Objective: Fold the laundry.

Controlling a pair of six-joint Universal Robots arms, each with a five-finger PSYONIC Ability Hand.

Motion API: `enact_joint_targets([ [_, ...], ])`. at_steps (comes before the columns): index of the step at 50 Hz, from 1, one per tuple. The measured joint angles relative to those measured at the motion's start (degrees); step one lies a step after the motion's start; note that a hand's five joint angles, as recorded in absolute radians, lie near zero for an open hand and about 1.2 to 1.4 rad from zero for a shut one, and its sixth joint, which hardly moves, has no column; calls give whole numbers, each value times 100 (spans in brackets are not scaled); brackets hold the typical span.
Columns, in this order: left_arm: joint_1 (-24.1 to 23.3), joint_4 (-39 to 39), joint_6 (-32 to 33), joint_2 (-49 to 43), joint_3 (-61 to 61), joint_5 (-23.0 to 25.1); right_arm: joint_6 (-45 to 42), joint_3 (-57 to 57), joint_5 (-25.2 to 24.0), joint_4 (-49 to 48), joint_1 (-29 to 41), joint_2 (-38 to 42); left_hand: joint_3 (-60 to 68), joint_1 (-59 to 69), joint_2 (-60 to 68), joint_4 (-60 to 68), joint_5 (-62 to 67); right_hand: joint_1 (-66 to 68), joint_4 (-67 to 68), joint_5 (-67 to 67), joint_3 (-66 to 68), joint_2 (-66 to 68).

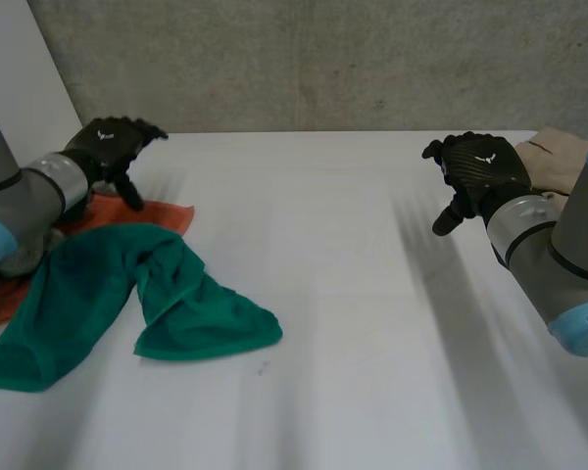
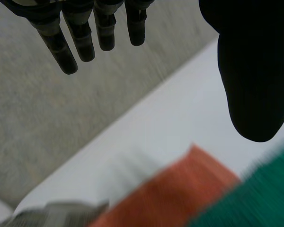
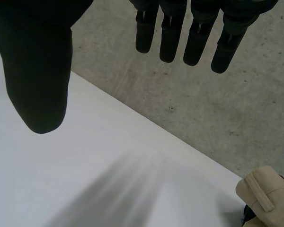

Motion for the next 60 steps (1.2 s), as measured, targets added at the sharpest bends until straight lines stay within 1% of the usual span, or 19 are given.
enact_joint_targets([
  [3, -30, -160, 839, 509, -850, -339, -161, 134, -145, 2, -36, -58, -3, 0, 0, 0, -19, -174, -159, -178, -193, -154],
  [5, -30, -160, 839, 509, -850, -339, -161, 134, -145, 2, -36, -58, -3, 0, 0, 0, -19, -174, -159, -178, -193, -154],
  [6, -26, -102, 1400, 775, -1451, -604, -301, 231, -256, 63, -47, -61, -5, 0, 0, 0, -18, -174, -163, -191, -211, -164],
  [11, 54, 589, 1865, 818, -2149, -869, -492, 416, -392, 145, -26, -28, 1, 1, 5, 1, -9, -174, -163, -195, -211, -164],
  [13, 92, 970, 1871, 707, -2275, -898, -541, 483, -418, 145, -6, -2, 423, 543, 438, 454, 384, -174, -163, -195, -211, -164],
  [16, 145, 1720, 1771, 388, -2364, -898, -603, 576, -430, 117, 27, 51, 1895, 2236, 1920, 1946, 1817, -174, -162, -195, -211, -164],
  [19, 148, 2122, 1683, 167, -2315, -911, -624, 612, -411, 91, 29, 74, 4364, 4955, 4514, 4439, 4163, -174, -163, -195, -211, -164],
  [20, 143, 2195, 1664, 125, -2293, -921, -626, 620, -403, 85, 26, 77, 5008, 5348, 5066, 5093, 4769, -174, -163, -195, -211, -164],
  [22, 92, 2261, 1617, 173, -2265, -995, -626, 627, -383, 76, 0, 65, 5504, 5357, 5577, 5605, 5089, -174, -163, -195, -211, -164],
  [28, -289, 2172, 1256, 981, -2403, -1190, -619, 619, -359, 70, -147, -33, 5592, 5357, 5646, 5672, 5089, -174, -163, -195, -211, -164],
  [32, -838, 2061, 513, 1970, -2631, -1225, -607, 556, -367, 76, -295, -110, 5592, 5357, 5647, 5676, 5089, -174, -162, -195, -211, -164],
  [38, -1634, 1861, -597, 2891, -2824, -1412, -588, 440, -374, 111, -485, -164, 5592, 5357, 5650, 5694, 5089, -174, -163, -195, -211, -164],
  [43, -2279, 1728, -1176, 3068, -3061, -1601, -582, 393, -386, 130, -632, -194, 5606, 5357, 5651, 5695, 5089, -174, -163, -195, -211, -164],
  [47, -2714, 1634, -1186, 2738, -3399, -1649, -587, 391, -420, 139, -717, -198, 5608, 5357, 5660, 5696, 5144, -174, -163, -195, -211, -164],
  [49, -2902, 1578, -1068, 2504, -3589, -1619, -594, 395, -443, 140, -742, -192, 5519, 5299, 5519, 5584, 5106, -174, -163, -202, -211, -164],
  [50, -2998, 1535, -973, 2374, -3694, -1573, -600, 399, -462, 143, -750, -181, 4906, 4707, 4941, 4955, 4624, -174, -163, -213, -211, -164],
  [53, -3136, 1440, -774, 2199, -3860, -1415, -614, 401, -495, 146, -745, -155, 2022, 1539, 1902, 2021, 1807, -174, -163, -217, -211, -164],
  [55, -3163, 1368, -656, 2189, -3937, -1259, -627, 398, -513, 156, -726, -137, 457, 129, 457, 435, 346, -174, -163, -217, -211, -164],
  [60, -2896, 1277, -619, 2607, -3976, -1010, -667, 361, -525, 257, -621, -147, -9, -41, -5, -18, -14, -229, -209, -276, -281, -200],
])
